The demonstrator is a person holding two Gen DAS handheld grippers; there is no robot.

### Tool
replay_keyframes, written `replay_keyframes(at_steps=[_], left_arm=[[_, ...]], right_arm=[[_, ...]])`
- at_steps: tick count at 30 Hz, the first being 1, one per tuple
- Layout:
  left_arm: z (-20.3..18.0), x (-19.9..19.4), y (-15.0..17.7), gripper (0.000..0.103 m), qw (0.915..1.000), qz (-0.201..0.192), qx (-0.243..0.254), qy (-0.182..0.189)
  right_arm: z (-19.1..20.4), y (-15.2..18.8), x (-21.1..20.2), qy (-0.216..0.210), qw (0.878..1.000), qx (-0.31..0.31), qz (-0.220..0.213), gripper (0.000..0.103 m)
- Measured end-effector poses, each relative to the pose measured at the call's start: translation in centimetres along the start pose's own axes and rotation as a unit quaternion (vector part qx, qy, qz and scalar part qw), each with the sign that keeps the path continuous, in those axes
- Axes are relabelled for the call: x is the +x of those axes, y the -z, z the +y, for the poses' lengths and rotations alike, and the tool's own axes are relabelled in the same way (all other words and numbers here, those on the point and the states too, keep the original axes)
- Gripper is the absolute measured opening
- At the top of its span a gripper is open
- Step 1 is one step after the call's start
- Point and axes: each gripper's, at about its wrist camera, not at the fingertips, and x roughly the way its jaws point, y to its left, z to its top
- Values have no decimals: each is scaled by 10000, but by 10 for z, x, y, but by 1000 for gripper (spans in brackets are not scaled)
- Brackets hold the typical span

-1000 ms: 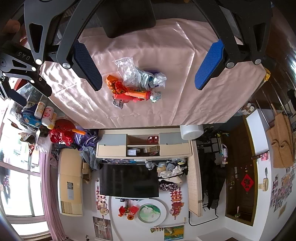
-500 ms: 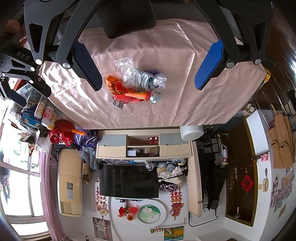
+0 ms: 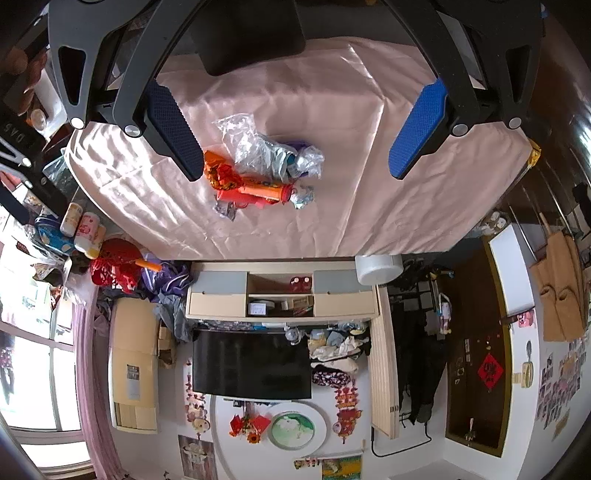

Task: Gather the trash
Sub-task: 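Grasp the clear plastic bag with the right tool while the left tool reaches for the white plastic bag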

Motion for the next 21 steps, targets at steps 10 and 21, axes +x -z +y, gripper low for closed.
replay_keyframes(at_steps=[10,21], left_arm=[[26,43,17,95,9987,471,-44,-194],[56,89,41,95,9928,1101,149,-455]], right_arm=[[12,15,39,-431,9976,119,530,100],[56,53,90,-1139,9821,-12,1502,100]])
